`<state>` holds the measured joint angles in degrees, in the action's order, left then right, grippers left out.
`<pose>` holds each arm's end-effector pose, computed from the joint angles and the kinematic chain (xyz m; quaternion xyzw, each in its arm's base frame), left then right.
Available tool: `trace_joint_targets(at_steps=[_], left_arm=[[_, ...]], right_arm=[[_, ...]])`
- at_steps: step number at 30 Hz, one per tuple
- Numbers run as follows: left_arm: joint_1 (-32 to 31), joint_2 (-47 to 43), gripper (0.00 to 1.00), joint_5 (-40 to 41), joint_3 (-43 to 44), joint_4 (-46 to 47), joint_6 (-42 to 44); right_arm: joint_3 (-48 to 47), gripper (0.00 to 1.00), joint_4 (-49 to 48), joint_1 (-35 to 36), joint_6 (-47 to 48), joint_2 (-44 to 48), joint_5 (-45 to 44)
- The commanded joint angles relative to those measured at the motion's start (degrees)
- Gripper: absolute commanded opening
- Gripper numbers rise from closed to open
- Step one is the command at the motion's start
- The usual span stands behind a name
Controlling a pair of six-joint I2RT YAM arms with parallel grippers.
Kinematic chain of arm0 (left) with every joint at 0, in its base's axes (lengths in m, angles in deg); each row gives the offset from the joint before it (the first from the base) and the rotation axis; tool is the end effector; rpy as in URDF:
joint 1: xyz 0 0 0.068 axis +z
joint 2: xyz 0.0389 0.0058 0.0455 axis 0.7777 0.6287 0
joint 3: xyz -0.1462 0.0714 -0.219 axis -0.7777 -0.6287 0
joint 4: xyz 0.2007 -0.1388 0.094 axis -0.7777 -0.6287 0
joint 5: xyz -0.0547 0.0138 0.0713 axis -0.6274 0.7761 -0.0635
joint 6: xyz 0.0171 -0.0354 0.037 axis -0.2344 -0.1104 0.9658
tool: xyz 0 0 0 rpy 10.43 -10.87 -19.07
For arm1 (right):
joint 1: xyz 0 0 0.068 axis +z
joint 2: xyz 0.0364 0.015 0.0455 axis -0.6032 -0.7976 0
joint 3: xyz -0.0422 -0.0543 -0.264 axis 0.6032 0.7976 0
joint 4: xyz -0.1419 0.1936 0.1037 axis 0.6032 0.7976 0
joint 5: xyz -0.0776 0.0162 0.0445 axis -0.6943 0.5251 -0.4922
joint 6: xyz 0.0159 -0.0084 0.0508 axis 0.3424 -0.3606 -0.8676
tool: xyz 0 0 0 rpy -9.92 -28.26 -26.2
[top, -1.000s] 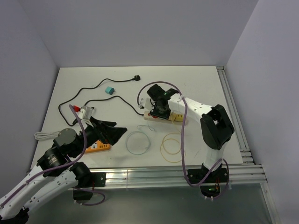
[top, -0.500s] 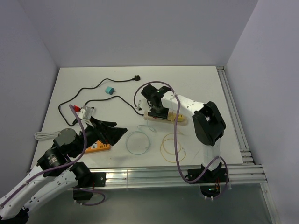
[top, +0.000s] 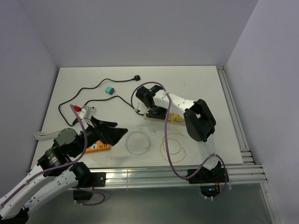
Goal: Insert the plug
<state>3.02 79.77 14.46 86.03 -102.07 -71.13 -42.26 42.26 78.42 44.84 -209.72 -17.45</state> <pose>0.0737 -0.0820 0.3345 0.0598 0.7178 -0.4765 0.5041 0.3042 0.2571 0.1823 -0.6157 0.7800 -0.1115 0.0039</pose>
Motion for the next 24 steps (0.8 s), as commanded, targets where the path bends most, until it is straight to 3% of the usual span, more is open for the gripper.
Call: trace_joint_targets(at_steps=[1, 4, 8, 13, 19, 24], left_arm=[[0.0, 0.0, 1.00, -1.0, -0.1, 3.3, -0.7], [0.1, 0.4, 0.99, -1.5, 0.3, 3.1, -0.8], [0.0, 0.4, 0.99, -1.1, 1.7, 1.3, -0.5], [0.0, -0.3, 0.99, -0.5, 0.6, 2.3, -1.3], [0.1, 1.3, 0.99, -1.3, 0.7, 3.1, -1.7], [0.0, 1.2, 0.99, -1.6, 0.3, 3.2, -2.4]], right_arm=[[5.7, 0.00, -12.0, 0.5, -3.3, -15.0, 11.2], [3.6, 0.00, -13.7, 1.3, -3.4, -14.4, 14.7], [-0.4, 0.00, -12.7, 1.7, -4.3, -18.8, 13.2], [0.0, 0.00, -17.0, 0.6, -4.3, -17.0, 12.9], [-4.9, 0.00, -13.4, 0.7, -2.9, -20.8, 11.9], [0.7, 0.00, -18.1, 0.6, -1.6, -15.5, 12.5]])
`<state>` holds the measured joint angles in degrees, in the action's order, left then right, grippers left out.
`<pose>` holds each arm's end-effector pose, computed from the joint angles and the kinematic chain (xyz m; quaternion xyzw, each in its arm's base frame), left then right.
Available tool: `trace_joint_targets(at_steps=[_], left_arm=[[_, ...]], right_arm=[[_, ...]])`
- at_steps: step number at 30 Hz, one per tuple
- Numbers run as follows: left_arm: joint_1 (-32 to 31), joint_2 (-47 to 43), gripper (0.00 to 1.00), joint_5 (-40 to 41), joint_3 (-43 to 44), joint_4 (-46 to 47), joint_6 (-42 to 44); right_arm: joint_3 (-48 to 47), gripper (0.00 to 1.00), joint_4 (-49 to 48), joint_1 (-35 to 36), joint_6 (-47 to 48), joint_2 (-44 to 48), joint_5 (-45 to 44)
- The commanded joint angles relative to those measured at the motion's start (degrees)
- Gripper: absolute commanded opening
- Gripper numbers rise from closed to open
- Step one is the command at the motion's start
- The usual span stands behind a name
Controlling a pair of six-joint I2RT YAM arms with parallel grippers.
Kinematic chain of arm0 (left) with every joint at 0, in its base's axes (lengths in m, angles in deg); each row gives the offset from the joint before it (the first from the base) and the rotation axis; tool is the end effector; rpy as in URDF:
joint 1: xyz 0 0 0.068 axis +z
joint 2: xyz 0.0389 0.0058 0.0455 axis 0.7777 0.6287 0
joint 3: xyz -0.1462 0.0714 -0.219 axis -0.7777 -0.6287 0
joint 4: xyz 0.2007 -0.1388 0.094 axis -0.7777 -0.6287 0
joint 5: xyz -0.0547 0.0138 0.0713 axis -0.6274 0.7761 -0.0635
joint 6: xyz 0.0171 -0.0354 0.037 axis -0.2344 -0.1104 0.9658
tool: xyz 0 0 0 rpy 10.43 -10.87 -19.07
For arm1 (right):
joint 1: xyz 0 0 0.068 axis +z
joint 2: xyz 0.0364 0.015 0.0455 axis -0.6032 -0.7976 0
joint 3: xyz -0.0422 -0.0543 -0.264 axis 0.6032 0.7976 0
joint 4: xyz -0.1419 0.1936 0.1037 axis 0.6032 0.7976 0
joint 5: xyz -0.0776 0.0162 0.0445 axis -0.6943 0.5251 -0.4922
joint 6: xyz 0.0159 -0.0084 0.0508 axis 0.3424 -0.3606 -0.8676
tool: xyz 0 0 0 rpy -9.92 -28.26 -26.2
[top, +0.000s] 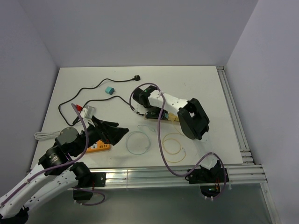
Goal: Insert the plug
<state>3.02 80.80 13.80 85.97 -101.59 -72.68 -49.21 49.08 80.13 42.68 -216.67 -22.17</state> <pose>0.0762 -0.0853 0.3334 0.0543 0.7220 -0.4836 0.4919 0.3085 0.2735 0.1663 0.6153 -0.7711 0.1568 0.0473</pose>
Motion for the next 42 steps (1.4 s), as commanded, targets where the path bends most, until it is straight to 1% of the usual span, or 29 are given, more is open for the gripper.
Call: trace_joint_targets(at_steps=[1, 2, 4, 5, 6, 8, 9, 13, 14, 15, 16, 17, 18, 19, 25, 26, 29, 30, 35, 37, 42], left_arm=[[0.0, 0.2, 1.00, -0.3, 0.4, 2.5, -0.8], [0.0, 0.2, 1.00, -0.2, 0.4, 2.4, -0.9], [0.1, 0.0, 1.00, 0.2, 0.4, 1.8, -0.8], [0.0, -0.1, 1.00, 0.5, 0.5, 1.7, -0.8], [0.1, -0.2, 1.00, 0.5, 0.5, 1.5, -0.9], [0.0, -0.2, 0.99, 0.5, 0.4, 1.4, -1.0], [0.1, -0.2, 0.99, 0.5, 0.5, 1.3, -1.2], [0.0, 0.0, 1.00, 0.5, 0.7, 1.0, -1.6], [0.1, -0.1, 1.00, 0.5, 0.6, 1.0, -1.7], [0.0, -0.1, 1.00, 0.5, 0.7, 1.0, -1.7], [0.0, -0.1, 0.99, 0.5, 0.7, 0.9, -1.9], [0.0, -0.2, 0.99, 0.5, 0.6, 0.9, -2.0], [0.0, -0.2, 1.00, 0.5, 0.5, 1.0, -2.1], [0.0, -0.2, 1.00, 0.5, 0.5, 1.0, -2.3], [0.0, -0.4, 1.00, 0.5, 0.1, 0.9, -3.1], [0.0, -0.2, 1.00, 0.5, 0.1, 0.7, -3.1], [0.0, 0.0, 0.99, 0.5, 0.7, 0.2, -3.3], [0.0, -0.1, 1.00, 2.2, 1.1, 0.0, -3.2], [0.0, -0.2, 1.00, 4.6, 2.3, -1.1, -2.7], [0.1, -0.2, 1.00, 5.3, 2.8, -1.5, -2.7], [0.0, 1.3, 0.99, 8.2, 3.2, -2.3, -3.8]], right_arm=[[8.6, 0.00, -25.8, -1.1, 0.6, -7.6, 17.3], [10.4, 0.00, -27.3, -1.1, 0.7, -5.8, 18.7], [12.5, 0.10, -28.8, -1.1, 0.9, -4.0, 19.1], [13.0, 0.16, -29.7, -1.1, 0.7, -2.8, 19.4], [13.4, 0.24, -30.2, -1.0, 0.3, -2.2, 19.8], [13.8, 0.29, -31.0, -1.1, -0.4, -0.6, 20.5], [13.9, 0.34, -31.2, -1.1, -0.7, -0.1, 20.6], [15.6, 0.46, -33.2, -1.1, -1.7, 3.2, 20.4], [15.9, 0.48, -34.1, -1.1, -2.4, 4.6, 20.4], [16.1, 0.60, -34.5, -1.1, -2.5, 5.2, 20.4], [16.5, 0.78, -34.7, -1.2, -2.6, 5.9, 20.7], [16.7, 0.85, -35.1, -1.2, -3.0, 7.1, 20.7], [16.9, 0.88, -35.4, -1.3, -3.3, 7.6, 20.5], [17.2, 1.00, -35.8, -1.3, -3.6, 8.0, 19.5], [18.5, 1.00, -37.1, -2.1, -6.5, 12.7, 17.6], [18.5, 1.00, -36.7, -2.5, -7.4, 13.6, 15.1], [19.6, 1.00, -37.0, -3.2, -8.3, 16.1, 13.8], [20.3, 1.00, -37.3, -3.7, -8.4, 17.1, 12.9], [22.7, 1.00, -38.3, -4.3, -10.9, 21.7, 8.6], [23.5, 1.00, -38.4, -4.2, -11.3, 23.4, 8.2], [25.7, 1.00, -42.9, -3.2, -13.8, 27.4, 7.4]])
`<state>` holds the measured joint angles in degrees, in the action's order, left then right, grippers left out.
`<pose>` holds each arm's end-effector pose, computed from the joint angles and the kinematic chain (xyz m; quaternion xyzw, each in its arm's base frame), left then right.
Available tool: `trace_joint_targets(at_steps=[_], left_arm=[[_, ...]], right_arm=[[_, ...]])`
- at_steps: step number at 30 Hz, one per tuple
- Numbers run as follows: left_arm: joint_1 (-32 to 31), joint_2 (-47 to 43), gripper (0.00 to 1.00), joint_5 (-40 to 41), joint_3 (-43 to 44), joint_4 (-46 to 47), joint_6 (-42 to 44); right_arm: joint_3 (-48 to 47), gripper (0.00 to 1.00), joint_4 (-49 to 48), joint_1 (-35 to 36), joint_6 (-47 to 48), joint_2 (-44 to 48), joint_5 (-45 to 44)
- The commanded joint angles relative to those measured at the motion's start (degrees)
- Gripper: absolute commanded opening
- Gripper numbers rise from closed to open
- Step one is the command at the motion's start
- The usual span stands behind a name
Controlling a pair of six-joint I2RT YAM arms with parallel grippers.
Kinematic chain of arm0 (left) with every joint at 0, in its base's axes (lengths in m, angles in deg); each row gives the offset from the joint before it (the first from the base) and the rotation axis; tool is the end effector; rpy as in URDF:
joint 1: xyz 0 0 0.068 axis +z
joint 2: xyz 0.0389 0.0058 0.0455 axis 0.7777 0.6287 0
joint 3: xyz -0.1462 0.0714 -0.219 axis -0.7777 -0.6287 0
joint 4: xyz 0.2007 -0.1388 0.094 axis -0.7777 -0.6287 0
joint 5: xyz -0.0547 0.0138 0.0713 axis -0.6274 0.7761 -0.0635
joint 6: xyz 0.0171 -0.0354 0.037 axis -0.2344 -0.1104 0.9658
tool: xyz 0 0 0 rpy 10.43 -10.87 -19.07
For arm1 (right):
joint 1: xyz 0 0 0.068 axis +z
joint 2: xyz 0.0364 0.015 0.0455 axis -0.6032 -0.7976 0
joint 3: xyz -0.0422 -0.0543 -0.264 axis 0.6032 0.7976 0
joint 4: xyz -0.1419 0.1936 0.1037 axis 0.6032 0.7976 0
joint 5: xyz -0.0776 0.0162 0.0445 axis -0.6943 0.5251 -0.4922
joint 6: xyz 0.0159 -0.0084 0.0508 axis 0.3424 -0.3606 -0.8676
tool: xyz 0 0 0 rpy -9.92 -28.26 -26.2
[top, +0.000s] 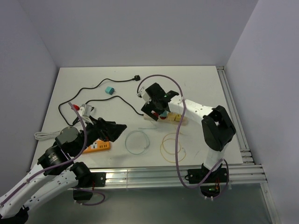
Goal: Insert the plug
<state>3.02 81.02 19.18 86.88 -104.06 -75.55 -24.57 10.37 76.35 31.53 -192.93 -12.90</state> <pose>0.0778 -0.0821 0.3336 0.0047 0.7345 -0.4632 0.4959 0.2990 0.2378 0.2216 -0.4728 0.8376 -0.0287 0.2719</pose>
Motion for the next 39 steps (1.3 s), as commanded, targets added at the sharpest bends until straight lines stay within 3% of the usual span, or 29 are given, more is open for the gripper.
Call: trace_joint_targets(at_steps=[1, 7, 14, 17, 18, 21, 25, 28, 35, 39], left_arm=[[0.1, 1.5, 0.99, 3.0, 2.2, 0.1, -1.2], [0.0, 5.8, 0.99, 2.2, -0.1, 2.5, -3.2], [0.1, 12.8, 1.00, 4.4, 0.2, 4.8, -5.0], [0.1, 18.3, 1.00, 5.5, 3.2, 4.0, -5.1], [0.0, 19.7, 1.00, 5.9, 4.1, 3.6, -5.3], [0.1, 26.1, 1.00, 5.5, 7.3, 3.6, -5.2], [0.1, 35.5, 0.99, 5.7, 11.3, 5.0, -4.9], [0.1, 41.5, 1.00, 6.5, 14.8, 6.1, -5.2], [1.9, 55.1, 1.00, 7.4, 23.7, 6.6, -6.9], [2.9, 63.0, 1.00, 6.1, 28.5, 7.6, -6.8]], right_arm=[[1.0, 1.00, -4.5, 0.5, -3.2, 4.3, -2.0], [1.4, 1.00, -4.9, 0.6, -5.8, 7.6, -3.3], [8.1, 1.00, -10.4, 0.8, -10.3, 16.4, -12.8], [11.5, 1.00, -15.4, -0.3, -17.6, 23.5, -18.1], [11.3, 1.00, -15.7, -1.1, -20.6, 25.6, -24.4], [7.3, 1.00, -9.4, -4.0, -34.8, 26.8, -29.0], [5.1, 1.00, -3.7, -11.3, -41.9, 28.4, -17.7], [7.2, 0.98, -4.5, -12.2, -43.3, 31.0, -12.6], [14.3, 0.97, -6.9, -12.2, -48.5, 38.5, -4.8], [12.4, 0.97, -3.2, -12.3, -46.4, 39.4, -7.3]])
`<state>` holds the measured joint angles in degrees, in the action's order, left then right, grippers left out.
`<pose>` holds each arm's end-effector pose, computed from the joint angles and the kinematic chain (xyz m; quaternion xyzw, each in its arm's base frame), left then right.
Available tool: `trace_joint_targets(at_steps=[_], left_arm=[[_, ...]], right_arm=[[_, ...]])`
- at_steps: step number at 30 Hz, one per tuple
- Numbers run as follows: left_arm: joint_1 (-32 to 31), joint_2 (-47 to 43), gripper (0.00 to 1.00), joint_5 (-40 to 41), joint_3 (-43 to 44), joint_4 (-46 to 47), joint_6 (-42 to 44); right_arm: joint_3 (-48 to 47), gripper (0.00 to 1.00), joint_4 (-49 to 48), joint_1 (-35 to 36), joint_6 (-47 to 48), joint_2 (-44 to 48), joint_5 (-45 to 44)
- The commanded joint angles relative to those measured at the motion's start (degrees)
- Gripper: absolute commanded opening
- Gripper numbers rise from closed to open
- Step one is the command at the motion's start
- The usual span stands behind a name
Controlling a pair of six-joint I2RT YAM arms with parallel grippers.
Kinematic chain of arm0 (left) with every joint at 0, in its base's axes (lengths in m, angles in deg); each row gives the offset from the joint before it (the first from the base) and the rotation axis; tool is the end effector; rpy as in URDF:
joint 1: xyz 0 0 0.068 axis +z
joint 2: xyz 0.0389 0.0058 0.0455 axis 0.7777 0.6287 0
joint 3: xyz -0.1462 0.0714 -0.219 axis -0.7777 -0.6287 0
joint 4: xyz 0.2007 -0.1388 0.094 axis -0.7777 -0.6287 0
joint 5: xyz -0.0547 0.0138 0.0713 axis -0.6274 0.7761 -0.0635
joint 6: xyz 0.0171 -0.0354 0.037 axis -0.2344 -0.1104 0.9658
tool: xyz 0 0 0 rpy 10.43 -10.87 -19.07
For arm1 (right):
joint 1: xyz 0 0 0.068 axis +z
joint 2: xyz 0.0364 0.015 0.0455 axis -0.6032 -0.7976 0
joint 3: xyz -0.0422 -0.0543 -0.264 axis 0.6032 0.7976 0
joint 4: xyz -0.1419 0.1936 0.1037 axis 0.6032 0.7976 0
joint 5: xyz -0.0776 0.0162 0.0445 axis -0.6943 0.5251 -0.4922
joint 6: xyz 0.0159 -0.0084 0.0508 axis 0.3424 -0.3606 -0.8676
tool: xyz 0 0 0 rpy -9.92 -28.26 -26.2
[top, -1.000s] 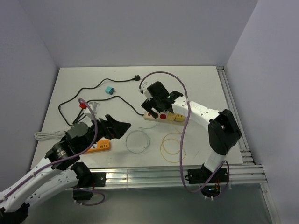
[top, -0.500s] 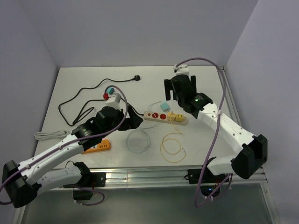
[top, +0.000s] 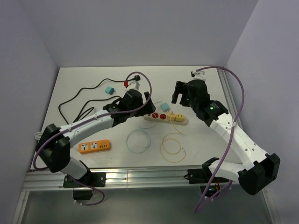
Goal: Insert the plug
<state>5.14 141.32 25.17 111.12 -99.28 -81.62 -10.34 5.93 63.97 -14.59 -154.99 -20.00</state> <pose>0.2387 -0.2368 0.2762 -0.0668 0.8850 -0.2788 0.3668 0.2268 0.1045 0.3457 0.0456 0.8643 0.1051 0.4898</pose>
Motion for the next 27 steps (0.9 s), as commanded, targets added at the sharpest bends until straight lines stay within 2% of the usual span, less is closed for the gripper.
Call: trace_joint_targets(at_steps=[1, 4, 10, 15, 23, 27], left_arm=[[1.2, 5.8, 1.00, 0.1, 5.8, 3.0, -0.5], [2.8, 11.9, 0.98, -1.8, 8.5, 4.1, -0.2], [6.7, 21.1, 0.93, -8.0, 13.2, 7.0, -0.2], [8.2, 25.9, 0.78, -11.5, 16.4, 7.3, -0.4], [8.3, 26.4, 0.48, -15.3, 16.1, 8.4, 0.3], [8.3, 26.4, 0.45, -16.9, 16.3, 8.3, 0.9]], right_arm=[[-2.5, 0.97, 3.6, 0.1, -0.5, 1.3, -1.3], [-4.2, 0.97, 6.5, -0.2, -0.9, 1.2, -4.2], [-1.6, 0.97, 4.2, -1.0, 0.3, 3.7, 3.3], [-2.3, 0.96, 4.4, -1.0, 0.3, 2.1, 4.0], [-2.3, 0.94, 3.8, -1.0, 0.5, 0.1, 3.7], [-2.3, 0.94, 3.6, -1.0, 0.3, -1.1, 4.0]])
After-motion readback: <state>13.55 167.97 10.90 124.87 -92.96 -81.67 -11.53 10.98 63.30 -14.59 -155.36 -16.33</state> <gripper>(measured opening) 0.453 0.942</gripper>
